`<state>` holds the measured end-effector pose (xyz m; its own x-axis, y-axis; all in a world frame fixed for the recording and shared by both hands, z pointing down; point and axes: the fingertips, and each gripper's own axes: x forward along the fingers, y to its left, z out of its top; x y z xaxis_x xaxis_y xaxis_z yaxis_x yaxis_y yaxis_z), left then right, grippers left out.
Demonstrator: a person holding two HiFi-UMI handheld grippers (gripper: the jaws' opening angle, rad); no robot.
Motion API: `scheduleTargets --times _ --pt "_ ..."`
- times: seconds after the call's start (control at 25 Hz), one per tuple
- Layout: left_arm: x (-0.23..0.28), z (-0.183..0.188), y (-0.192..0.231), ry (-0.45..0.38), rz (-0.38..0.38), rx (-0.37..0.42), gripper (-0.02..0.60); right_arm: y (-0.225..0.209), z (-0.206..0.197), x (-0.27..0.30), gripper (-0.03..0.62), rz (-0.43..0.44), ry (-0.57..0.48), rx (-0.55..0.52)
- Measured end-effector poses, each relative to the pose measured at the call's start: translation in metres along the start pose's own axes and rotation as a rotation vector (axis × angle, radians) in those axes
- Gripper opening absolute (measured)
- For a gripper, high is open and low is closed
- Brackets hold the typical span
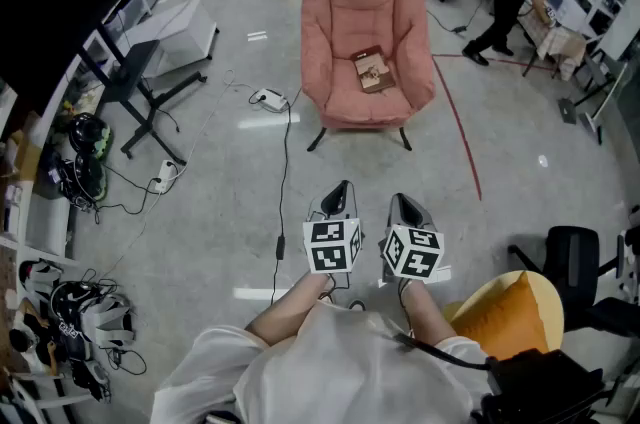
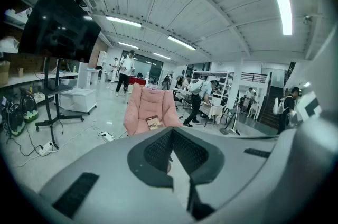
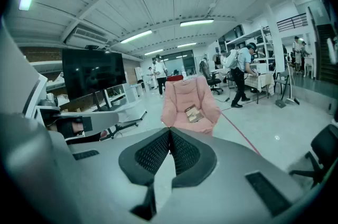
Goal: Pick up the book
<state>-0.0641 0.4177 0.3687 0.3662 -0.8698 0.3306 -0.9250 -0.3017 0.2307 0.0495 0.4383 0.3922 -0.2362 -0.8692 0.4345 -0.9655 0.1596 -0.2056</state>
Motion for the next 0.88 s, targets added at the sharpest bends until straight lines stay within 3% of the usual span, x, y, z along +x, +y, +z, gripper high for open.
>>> scheduleTargets --times 0.88 --pt "0.004 -0.003 0.037 0.017 -0.021 0.026 0.0 0.016 -0.006 0.021 0.031 -0.066 -0.013 0.045"
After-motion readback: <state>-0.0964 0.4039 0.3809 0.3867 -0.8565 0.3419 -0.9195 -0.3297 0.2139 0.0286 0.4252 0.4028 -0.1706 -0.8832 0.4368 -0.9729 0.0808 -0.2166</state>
